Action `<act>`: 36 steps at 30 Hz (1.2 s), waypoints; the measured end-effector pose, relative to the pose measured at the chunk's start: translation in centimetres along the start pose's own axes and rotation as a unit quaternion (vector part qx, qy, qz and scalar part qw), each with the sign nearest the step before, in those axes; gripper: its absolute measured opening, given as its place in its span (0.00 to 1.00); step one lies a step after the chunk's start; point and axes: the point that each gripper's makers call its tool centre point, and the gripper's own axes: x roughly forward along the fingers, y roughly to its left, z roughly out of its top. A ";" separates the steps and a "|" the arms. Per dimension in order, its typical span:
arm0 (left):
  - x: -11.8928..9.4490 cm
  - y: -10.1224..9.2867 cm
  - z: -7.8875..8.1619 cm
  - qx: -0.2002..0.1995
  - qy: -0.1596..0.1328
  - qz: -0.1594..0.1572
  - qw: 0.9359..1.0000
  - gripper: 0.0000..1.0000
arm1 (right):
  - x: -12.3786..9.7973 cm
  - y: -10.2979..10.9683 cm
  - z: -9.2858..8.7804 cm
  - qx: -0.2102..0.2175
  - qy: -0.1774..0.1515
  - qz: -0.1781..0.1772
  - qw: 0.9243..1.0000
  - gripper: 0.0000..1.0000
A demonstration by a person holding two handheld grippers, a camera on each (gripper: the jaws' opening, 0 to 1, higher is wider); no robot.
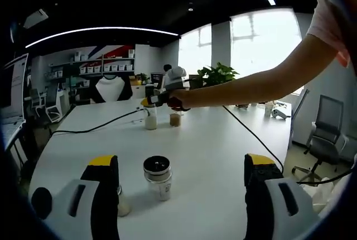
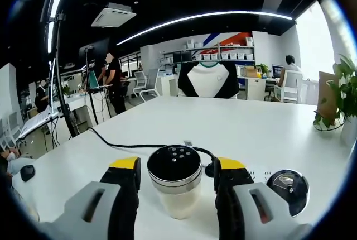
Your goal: Rotate the seasoning bottle until the label or dispensing opening points toward the visible target arrow and the bottle remains upright within the marked orientation range
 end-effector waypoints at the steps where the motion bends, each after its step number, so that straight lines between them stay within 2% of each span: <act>1: 0.0 0.0 0.0 0.000 0.000 0.000 1.000 0.99 | 0.6 -0.5 0.0 0.001 0.001 0.000 1.000 0.51; 5: -0.2 0.2 -0.1 -0.004 0.000 0.004 1.000 0.99 | 0.9 -0.4 -0.6 -0.005 0.011 0.003 1.000 0.48; 10: -0.2 0.1 -0.5 -0.002 0.007 0.001 1.000 0.99 | 1.1 0.1 -0.7 -0.024 0.012 0.004 1.000 0.38; 12: -0.2 0.1 -0.6 -0.002 0.008 0.000 1.000 0.98 | 1.3 -0.3 -0.6 -0.026 0.011 0.002 1.000 0.37; 20: -0.4 0.5 -0.6 -0.003 0.005 0.002 1.000 0.98 | 0.4 0.8 -0.8 -0.041 0.006 0.008 0.999 0.37; 30: -0.5 0.7 -0.3 -0.001 0.001 0.002 1.000 0.98 | -0.3 1.3 -1.0 -0.034 0.007 -0.011 0.999 0.36; 32: -0.6 0.7 -0.2 0.001 -0.001 0.002 1.000 0.98 | 0.3 0.7 -0.9 -0.039 0.010 -0.010 0.999 0.36; 36: -0.6 0.6 -0.1 0.003 0.000 0.001 1.000 0.97 | -0.9 0.9 0.0 -0.035 -0.008 -0.012 0.999 0.36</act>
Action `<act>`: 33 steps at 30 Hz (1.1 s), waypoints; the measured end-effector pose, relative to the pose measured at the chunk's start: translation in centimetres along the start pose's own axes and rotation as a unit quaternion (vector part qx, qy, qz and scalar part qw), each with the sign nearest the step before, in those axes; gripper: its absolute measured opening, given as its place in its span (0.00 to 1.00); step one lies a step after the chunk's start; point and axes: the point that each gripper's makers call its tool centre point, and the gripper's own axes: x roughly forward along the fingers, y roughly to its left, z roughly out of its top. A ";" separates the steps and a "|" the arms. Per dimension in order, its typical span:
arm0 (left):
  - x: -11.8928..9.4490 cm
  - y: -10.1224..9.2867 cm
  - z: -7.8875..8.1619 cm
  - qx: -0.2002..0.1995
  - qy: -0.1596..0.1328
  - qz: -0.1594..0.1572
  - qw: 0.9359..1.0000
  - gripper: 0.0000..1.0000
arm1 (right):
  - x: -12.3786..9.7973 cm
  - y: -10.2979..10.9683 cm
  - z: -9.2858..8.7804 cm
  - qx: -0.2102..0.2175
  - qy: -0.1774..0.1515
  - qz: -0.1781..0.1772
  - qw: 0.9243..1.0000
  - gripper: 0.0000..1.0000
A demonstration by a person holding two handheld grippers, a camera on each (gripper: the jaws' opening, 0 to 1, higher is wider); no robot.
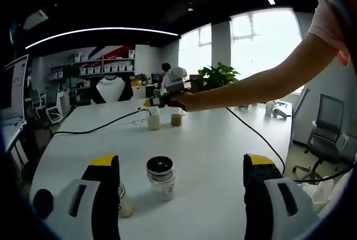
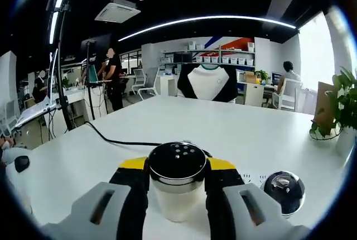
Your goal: Rotate the seasoning bottle until the label or dispensing opening points toward the visible target arrow and the bottle remains upright within the marked orientation range
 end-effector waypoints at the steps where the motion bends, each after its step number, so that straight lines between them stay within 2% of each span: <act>1: 0.0 0.0 0.0 0.001 0.000 0.000 1.000 0.97 | -0.4 0.0 0.4 0.004 -0.007 0.002 1.000 0.35; 5: 0.1 -0.4 0.2 0.003 -0.002 -0.003 1.000 0.97 | -1.1 0.2 1.3 0.005 -0.018 0.006 1.000 0.35; 7: 0.2 -0.8 0.2 0.004 -0.001 -0.006 1.000 0.97 | -1.6 0.4 1.6 -0.019 -0.018 0.008 1.000 0.35; 9: 0.3 -1.1 0.1 0.004 0.002 -0.008 1.000 0.95 | -2.1 0.4 1.6 -0.023 -0.018 0.009 1.000 0.35; 11: 0.4 -1.5 0.1 0.004 0.002 -0.013 1.000 0.93 | -2.3 0.1 1.5 -0.016 -0.017 0.014 1.000 0.35; 17: 0.6 -2.7 0.6 0.007 -0.005 -0.026 1.000 0.93 | -2.8 -0.9 0.8 -0.017 -0.017 0.019 1.000 0.35; 21: 0.7 -3.1 0.9 0.010 -0.008 -0.028 1.000 0.93 | -4.0 -1.4 0.4 -0.009 -0.022 0.024 0.999 0.35; 33: 0.7 -5.2 0.7 0.017 -0.001 -0.039 0.999 0.93 | -7.3 -0.8 -0.6 -0.011 -0.025 0.034 0.999 0.35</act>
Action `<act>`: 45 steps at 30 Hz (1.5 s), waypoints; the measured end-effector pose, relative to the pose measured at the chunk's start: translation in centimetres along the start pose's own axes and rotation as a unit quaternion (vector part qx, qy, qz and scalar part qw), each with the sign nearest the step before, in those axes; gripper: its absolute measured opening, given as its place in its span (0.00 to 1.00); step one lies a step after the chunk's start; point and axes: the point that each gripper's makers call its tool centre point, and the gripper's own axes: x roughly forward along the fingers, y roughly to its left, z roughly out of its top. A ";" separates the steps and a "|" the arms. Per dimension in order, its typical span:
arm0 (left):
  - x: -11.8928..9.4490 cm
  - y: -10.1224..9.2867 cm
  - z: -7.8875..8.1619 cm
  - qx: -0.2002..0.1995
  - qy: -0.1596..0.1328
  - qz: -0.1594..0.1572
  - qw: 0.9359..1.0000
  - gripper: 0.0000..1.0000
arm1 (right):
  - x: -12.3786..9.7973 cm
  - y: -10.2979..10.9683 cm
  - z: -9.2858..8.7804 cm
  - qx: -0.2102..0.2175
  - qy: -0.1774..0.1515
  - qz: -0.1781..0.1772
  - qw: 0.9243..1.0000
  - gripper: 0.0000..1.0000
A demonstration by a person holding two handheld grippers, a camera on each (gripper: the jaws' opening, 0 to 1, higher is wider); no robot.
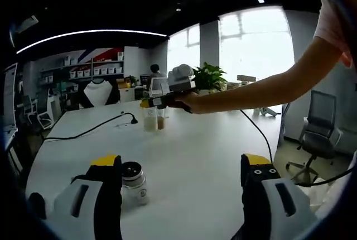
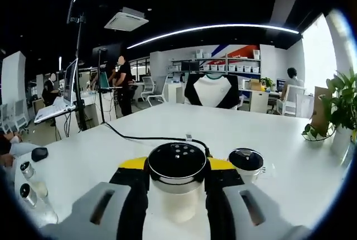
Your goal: Rotate the seasoning bottle until the label or dispensing opening points toward the visible target arrow and the bottle remains upright within the marked orientation range
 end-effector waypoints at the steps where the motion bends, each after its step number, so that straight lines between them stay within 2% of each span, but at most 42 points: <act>1: 0.0 -0.2 0.0 0.000 0.001 -0.001 1.000 0.93 | -0.4 0.1 -0.1 -0.001 0.000 0.000 1.000 0.35; 6: -0.2 -1.3 0.0 0.003 0.001 -0.007 1.000 0.93 | -2.2 0.8 -0.9 -0.012 0.001 0.004 1.000 0.35; 10: -0.3 -2.2 0.1 0.012 0.003 -0.014 1.000 0.93 | -3.3 0.4 -1.7 0.001 0.000 0.001 1.000 0.35; 21: -0.2 -3.3 0.3 0.014 0.000 -0.026 1.000 0.93 | -6.9 1.5 -3.0 -0.005 0.005 0.002 1.000 0.35; 36: 0.3 -4.6 0.2 0.011 0.005 -0.041 0.999 0.92 | -11.0 4.8 -4.2 -0.013 0.001 0.025 1.000 0.35; 45: 0.5 -5.3 0.1 0.014 0.006 -0.051 0.999 0.91 | -13.6 7.6 -4.8 -0.005 0.001 0.063 0.998 0.35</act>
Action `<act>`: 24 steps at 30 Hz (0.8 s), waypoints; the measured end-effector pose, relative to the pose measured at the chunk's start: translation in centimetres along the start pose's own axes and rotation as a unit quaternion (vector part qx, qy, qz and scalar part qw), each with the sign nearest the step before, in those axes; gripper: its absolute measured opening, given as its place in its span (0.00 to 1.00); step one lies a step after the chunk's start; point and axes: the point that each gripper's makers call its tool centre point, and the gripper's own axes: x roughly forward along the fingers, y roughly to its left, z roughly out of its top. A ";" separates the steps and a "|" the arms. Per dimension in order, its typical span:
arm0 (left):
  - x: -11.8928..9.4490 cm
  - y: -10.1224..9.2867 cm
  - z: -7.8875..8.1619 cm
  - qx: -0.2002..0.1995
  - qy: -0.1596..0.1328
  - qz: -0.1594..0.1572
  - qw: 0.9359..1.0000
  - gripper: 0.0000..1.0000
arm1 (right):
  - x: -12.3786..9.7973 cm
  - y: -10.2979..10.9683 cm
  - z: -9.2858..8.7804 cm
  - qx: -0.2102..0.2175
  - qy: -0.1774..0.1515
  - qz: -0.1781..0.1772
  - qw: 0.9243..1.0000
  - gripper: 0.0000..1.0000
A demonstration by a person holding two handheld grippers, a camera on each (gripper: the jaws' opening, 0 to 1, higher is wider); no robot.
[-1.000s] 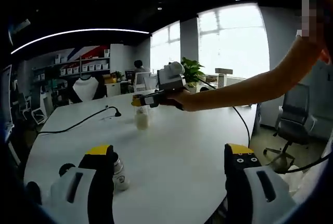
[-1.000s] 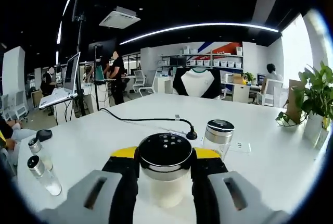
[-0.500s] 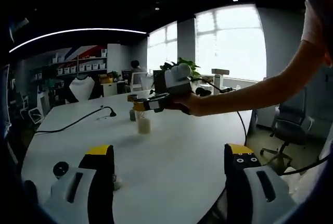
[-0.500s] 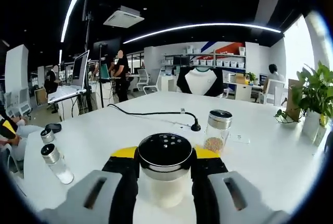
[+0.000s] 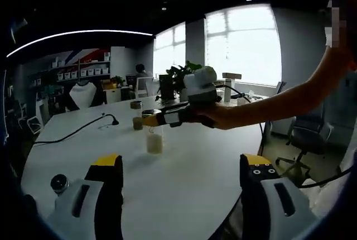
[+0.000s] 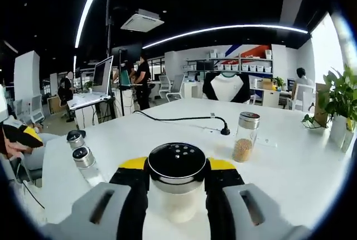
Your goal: Rotate the seasoning bottle until the label or dispensing opening points toward the visible target arrow and the bottle remains upright within the marked orientation range
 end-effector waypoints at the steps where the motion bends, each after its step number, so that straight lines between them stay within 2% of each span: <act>1: 0.0 0.0 -0.1 0.000 0.001 0.000 1.000 0.91 | -0.3 0.4 -0.1 -0.001 0.002 0.006 1.000 0.35; 8: 0.3 0.5 -0.7 -0.002 0.004 0.005 1.000 0.91 | -1.4 2.6 -0.8 -0.039 0.012 0.028 0.999 0.36; 13: 0.7 0.9 -1.4 -0.001 0.012 0.007 1.000 0.91 | -1.9 3.7 -1.4 -0.032 0.013 0.042 0.999 0.36; 17: 0.8 0.9 -1.7 0.001 0.006 0.002 1.000 0.87 | -2.5 5.0 -2.1 -0.031 0.017 0.054 0.998 0.36; 24: 1.5 1.0 -2.5 0.004 0.015 -0.005 1.000 0.86 | -3.1 6.7 -2.4 -0.032 0.019 0.073 0.997 0.36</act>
